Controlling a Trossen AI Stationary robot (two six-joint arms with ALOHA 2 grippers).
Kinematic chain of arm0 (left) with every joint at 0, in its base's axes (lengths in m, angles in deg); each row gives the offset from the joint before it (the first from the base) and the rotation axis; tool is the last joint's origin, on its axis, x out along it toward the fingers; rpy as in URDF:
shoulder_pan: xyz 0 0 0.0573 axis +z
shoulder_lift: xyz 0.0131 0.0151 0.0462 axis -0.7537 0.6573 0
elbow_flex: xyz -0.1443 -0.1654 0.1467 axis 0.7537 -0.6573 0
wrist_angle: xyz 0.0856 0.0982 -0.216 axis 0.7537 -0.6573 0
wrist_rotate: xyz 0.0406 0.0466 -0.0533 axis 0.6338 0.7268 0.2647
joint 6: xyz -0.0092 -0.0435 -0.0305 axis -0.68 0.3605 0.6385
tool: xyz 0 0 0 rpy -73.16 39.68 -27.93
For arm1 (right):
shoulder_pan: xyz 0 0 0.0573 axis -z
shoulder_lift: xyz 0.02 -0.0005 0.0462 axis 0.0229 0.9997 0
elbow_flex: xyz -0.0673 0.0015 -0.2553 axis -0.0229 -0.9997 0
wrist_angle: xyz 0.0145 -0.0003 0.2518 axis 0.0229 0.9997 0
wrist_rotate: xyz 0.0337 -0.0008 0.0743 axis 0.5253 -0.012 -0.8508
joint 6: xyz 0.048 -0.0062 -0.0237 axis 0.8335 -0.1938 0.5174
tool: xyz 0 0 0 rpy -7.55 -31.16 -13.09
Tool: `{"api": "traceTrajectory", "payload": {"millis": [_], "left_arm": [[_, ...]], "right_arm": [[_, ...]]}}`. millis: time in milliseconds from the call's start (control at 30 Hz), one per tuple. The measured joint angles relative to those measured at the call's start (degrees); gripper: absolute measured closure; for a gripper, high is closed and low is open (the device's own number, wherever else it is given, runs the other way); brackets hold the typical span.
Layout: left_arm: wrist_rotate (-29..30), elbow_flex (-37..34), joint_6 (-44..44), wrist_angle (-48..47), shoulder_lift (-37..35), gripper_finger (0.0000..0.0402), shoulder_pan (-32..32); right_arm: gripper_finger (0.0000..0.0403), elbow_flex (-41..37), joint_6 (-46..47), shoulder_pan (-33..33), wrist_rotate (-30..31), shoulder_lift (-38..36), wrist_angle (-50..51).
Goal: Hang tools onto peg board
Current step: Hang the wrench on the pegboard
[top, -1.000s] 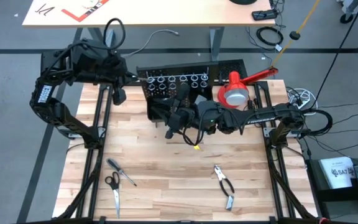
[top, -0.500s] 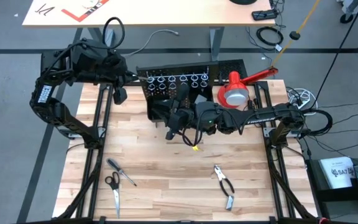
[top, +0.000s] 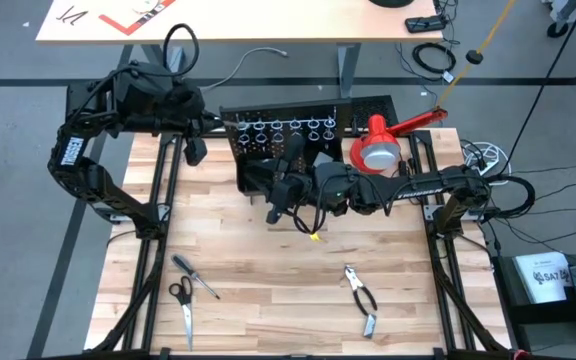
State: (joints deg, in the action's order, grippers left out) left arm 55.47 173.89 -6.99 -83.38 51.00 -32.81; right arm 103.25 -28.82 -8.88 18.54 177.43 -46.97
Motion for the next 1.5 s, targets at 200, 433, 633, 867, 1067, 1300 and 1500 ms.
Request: {"api": "traceTrajectory", "payload": {"millis": [200,433,633,867,1067,1300,1500], "left_arm": [[-0.62,0.00,2.94,-1.19,0.00,0.0380,0.00],[-0.61,0.00,3.46,-1.47,-0.02,0.0380,0.00],[-0.65,0.00,1.60,-1.86,-0.79,0.0380,0.00],[0.28,-0.02,-2.12,-1.26,-1.66,0.0380,0.00],[0.22,-0.02,-4.25,-1.33,-1.59,0.0380,-0.02],[-0.47,-0.06,-3.71,-3.45,0.72,0.0380,0.02],[-0.71,-0.15,-4.15,-1.44,1.75,0.0380,0.02]], "right_arm": [[0.0270,-0.02,-0.06,-0.03,0.00,0.00,0.03],[0.0271,-0.02,1.20,-0.03,-0.07,0.00,0.76],[0.0271,-0.02,1.56,-0.09,-0.09,0.00,1.70],[0.0271,-0.02,2.47,-0.09,-0.15,0.00,1.81],[0.0271,-0.02,2.48,-0.09,-0.20,0.00,1.81],[0.0271,-0.02,2.78,-0.09,-0.20,0.00,1.81],[0.0271,-0.04,2.89,-0.37,-0.20,0.00,2.70]]}}
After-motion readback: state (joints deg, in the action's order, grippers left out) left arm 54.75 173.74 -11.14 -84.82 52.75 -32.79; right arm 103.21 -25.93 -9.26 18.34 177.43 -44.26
